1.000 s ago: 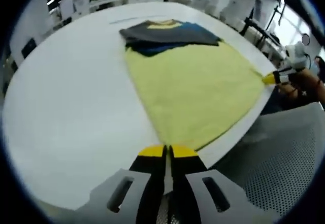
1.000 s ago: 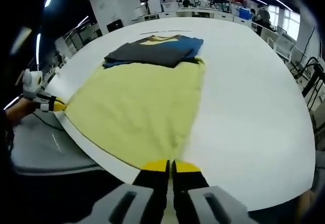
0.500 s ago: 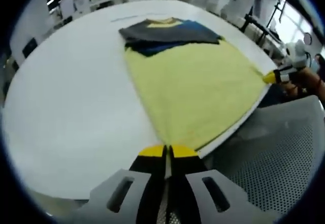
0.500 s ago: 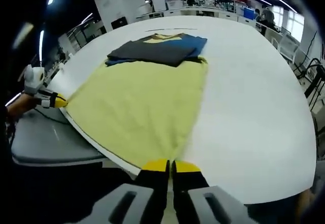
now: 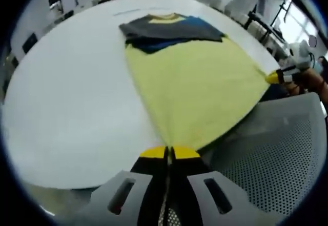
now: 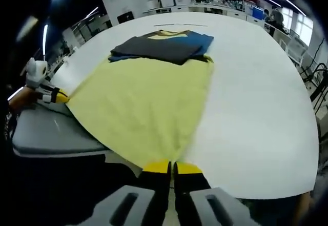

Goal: Fold the garment on the visible template until the final outline fits inside the template.

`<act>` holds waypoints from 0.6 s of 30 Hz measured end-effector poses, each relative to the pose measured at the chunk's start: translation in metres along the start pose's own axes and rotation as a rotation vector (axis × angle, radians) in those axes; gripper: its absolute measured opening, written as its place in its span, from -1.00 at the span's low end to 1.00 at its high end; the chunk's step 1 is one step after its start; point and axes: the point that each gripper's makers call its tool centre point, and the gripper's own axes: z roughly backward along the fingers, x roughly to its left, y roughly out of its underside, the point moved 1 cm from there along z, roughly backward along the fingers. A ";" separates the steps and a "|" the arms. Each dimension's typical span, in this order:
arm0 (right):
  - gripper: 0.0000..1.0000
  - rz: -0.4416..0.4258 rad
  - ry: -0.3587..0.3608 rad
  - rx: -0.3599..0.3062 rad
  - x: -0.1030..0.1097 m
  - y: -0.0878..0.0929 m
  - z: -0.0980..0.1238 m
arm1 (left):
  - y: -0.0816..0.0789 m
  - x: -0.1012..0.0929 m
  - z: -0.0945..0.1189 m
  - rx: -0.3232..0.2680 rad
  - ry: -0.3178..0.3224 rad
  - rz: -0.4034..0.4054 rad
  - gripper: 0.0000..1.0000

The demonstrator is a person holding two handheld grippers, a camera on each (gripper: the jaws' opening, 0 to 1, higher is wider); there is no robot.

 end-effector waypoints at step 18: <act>-1.00 -0.006 0.000 -0.102 0.000 -0.044 0.018 | -0.032 0.007 0.017 -0.094 0.028 0.087 -1.00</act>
